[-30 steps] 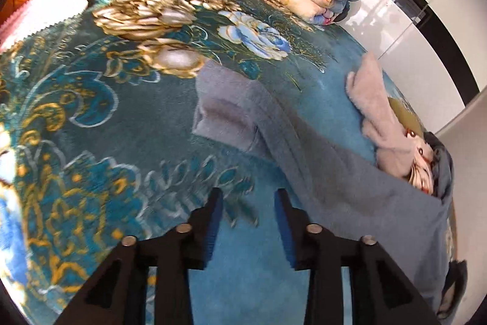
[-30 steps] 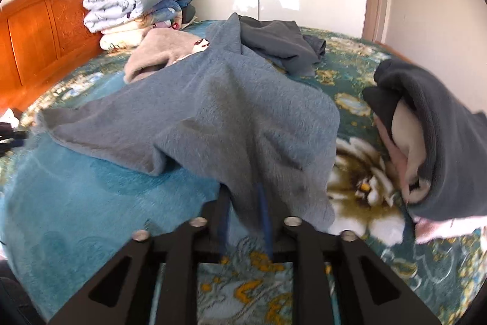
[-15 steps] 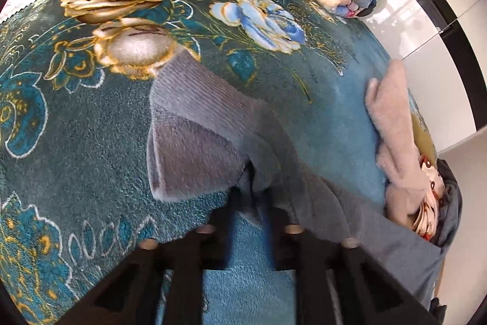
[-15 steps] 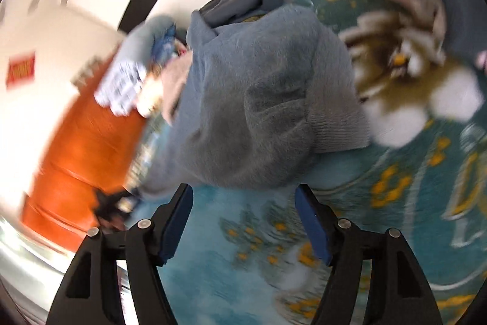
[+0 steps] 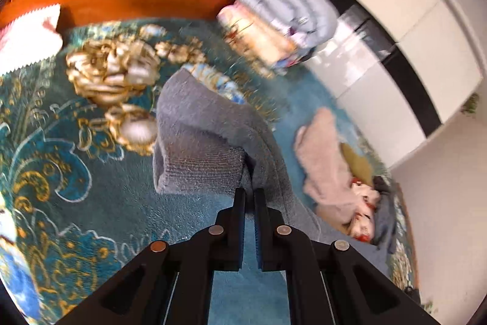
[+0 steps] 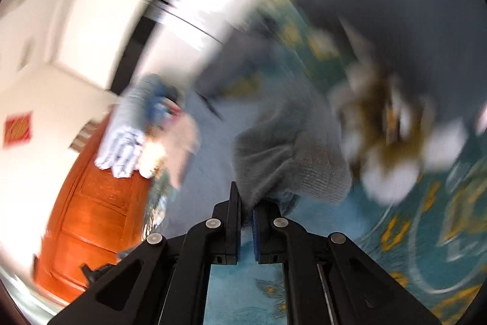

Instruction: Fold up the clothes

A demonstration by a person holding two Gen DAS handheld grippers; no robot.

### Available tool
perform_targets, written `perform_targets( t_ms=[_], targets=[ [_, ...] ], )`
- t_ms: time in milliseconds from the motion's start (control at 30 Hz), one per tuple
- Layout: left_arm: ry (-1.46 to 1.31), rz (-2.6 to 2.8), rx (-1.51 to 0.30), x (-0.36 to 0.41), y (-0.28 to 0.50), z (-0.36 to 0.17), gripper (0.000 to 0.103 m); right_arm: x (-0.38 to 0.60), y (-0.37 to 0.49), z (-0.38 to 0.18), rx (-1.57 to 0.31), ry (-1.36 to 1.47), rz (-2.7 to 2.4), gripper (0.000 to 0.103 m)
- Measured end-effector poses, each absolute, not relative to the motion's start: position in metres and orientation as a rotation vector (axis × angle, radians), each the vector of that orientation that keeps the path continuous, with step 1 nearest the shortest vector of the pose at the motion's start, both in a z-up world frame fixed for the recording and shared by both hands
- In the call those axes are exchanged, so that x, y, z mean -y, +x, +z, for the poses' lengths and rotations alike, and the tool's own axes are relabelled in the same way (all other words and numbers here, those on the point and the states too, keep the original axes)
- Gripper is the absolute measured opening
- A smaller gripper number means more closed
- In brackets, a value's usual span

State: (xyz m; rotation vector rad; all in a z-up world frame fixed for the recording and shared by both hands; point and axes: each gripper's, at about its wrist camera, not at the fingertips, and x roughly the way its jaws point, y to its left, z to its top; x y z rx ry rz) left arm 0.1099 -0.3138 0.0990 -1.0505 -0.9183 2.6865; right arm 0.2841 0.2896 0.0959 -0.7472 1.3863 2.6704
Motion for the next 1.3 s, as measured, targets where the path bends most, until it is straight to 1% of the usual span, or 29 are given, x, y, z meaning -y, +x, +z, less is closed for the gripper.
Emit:
perform_targets(
  t_ms=[100,167,333,433,567,600,700,767,800,833,867,900,933,1033,1100,1200,1233,1267,1300],
  targets=[
    [-1.076,2.645,0.928,0.329,0.137,0.08,0.006,-0.295,0.318,0.113,-1.312,-0.699,2.688,0.005],
    [-1.139,2.582,0.979,0.336,0.153,0.053,0.006,-0.298,0.34,0.124,-1.264,-0.67,2.697,0.005],
    [-1.26,2.519,0.988,0.336,0.179,0.009,0.006,-0.288,0.338,0.097,-1.237,-0.806,2.598,0.005],
    [-1.276,2.495,1.003,0.338,0.191,0.002,0.009,-0.282,0.337,0.081,-1.219,-0.884,2.536,0.005],
    [-1.26,2.467,1.035,0.348,0.203,0.005,0.009,-0.275,0.335,0.059,-1.194,-0.983,2.452,0.005],
    [-1.254,2.453,1.052,0.351,0.206,0.005,0.01,-0.274,0.332,0.062,-1.184,-0.993,2.45,0.005],
    [-1.224,2.417,1.118,0.361,0.208,0.009,0.019,-0.275,0.328,0.061,-1.181,-1.014,2.432,0.005],
    [-1.2,2.384,1.182,0.365,0.202,0.014,0.028,-0.277,0.323,0.054,-1.186,-1.028,2.415,0.005],
    [-1.199,2.375,1.21,0.366,0.197,0.017,0.031,-0.282,0.328,0.048,-1.184,-1.042,2.413,0.005],
    [-1.219,2.38,1.23,0.365,0.19,0.02,0.041,-0.285,0.333,0.043,-1.182,-1.056,2.41,0.005],
    [-1.267,2.397,1.244,0.364,0.181,0.02,0.054,-0.289,0.336,0.041,-1.179,-1.064,2.41,0.005],
    [-1.328,2.418,1.255,0.364,0.172,0.02,0.058,-0.293,0.34,0.041,-1.176,-1.069,2.413,0.005],
    [-1.379,2.422,1.276,0.363,0.164,0.017,0.058,-0.294,0.338,0.041,-1.173,-1.075,2.418,0.005],
    [-1.44,2.376,1.366,0.36,0.144,0.008,0.058,-0.296,0.329,0.039,-1.153,-1.102,2.434,0.006],
    [-1.449,2.385,1.373,0.356,0.136,0.008,0.058,-0.3,0.327,0.036,-1.147,-1.125,2.438,0.006],
    [-1.545,2.41,1.393,0.355,0.125,0.007,0.055,-0.307,0.322,0.03,-1.169,-1.157,2.435,0.006],
    [-1.582,2.42,1.403,0.355,0.122,0.005,0.046,-0.308,0.321,0.028,-1.172,-1.167,2.437,0.006],
    [-1.623,2.436,1.402,0.355,0.121,0.004,0.03,-0.309,0.32,0.026,-1.174,-1.175,2.44,0.006],
    [-1.654,2.445,1.396,0.355,0.119,0.003,0.023,-0.309,0.319,0.024,-1.172,-1.182,2.447,0.006]
  ],
)
